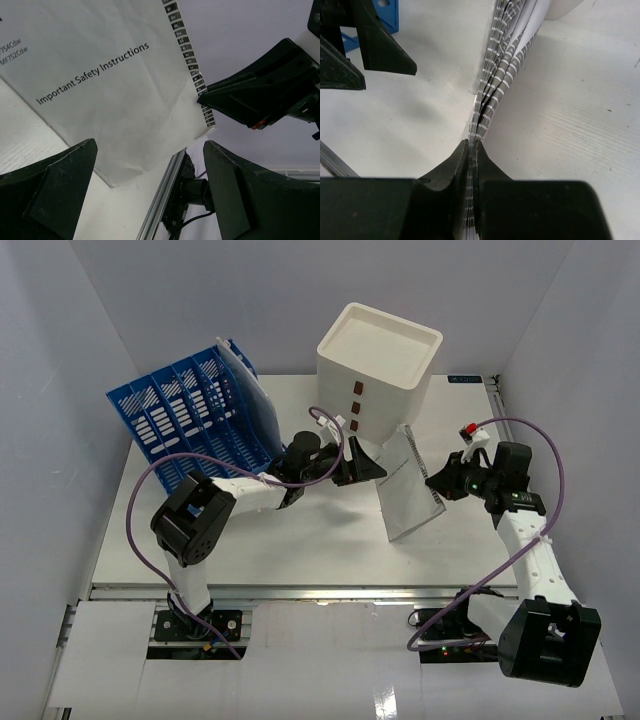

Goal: Organize the desk

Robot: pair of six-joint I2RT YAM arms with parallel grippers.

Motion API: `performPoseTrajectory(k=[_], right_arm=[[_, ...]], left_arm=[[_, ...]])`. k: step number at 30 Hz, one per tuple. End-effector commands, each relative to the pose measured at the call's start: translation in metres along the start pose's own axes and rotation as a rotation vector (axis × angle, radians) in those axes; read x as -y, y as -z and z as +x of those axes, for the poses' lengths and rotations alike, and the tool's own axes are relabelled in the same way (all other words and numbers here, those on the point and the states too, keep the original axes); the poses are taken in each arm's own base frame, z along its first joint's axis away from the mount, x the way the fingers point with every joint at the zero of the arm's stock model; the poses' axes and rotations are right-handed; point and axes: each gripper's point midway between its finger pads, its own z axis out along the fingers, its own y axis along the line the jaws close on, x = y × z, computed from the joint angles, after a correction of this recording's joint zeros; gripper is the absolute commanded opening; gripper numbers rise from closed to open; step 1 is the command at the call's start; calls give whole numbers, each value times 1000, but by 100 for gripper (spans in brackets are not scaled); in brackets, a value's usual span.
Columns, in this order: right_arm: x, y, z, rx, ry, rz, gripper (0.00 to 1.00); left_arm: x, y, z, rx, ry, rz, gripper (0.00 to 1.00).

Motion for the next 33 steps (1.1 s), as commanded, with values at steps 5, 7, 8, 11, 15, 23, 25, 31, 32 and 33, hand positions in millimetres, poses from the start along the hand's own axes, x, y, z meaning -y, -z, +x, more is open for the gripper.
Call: performPoseTrajectory(k=[5, 7, 8, 11, 15, 23, 25, 31, 32, 33], right_arm=[[-40, -23, -25, 12, 189, -51, 8], [-47, -26, -27, 15, 199, -64, 8], [-50, -28, -28, 12, 212, -68, 8], [-59, -32, -31, 5, 252, -78, 8], [-73, -33, -33, 8, 321, -87, 8], [-96, -27, -50, 59, 470, -78, 8], [-106, -27, -51, 62, 507, -93, 8], [-141, -24, -59, 89, 679, -134, 8], [-147, -24, -61, 93, 707, -145, 8], [-150, -25, -60, 92, 724, -153, 8]], left_arm=[[20, -1, -21, 30, 65, -45, 98], [17, -3, -25, 42, 117, -82, 98], [16, -4, -28, 49, 132, -100, 98], [20, -3, -34, 64, 167, -123, 98], [27, 2, -41, 95, 199, -128, 98], [3, 8, -32, 12, 333, -396, 98], [4, 9, -33, 12, 336, -400, 98], [13, 10, -36, -14, 324, -402, 98], [14, 10, -35, -25, 322, -402, 98], [14, 11, -33, -33, 324, -404, 98]])
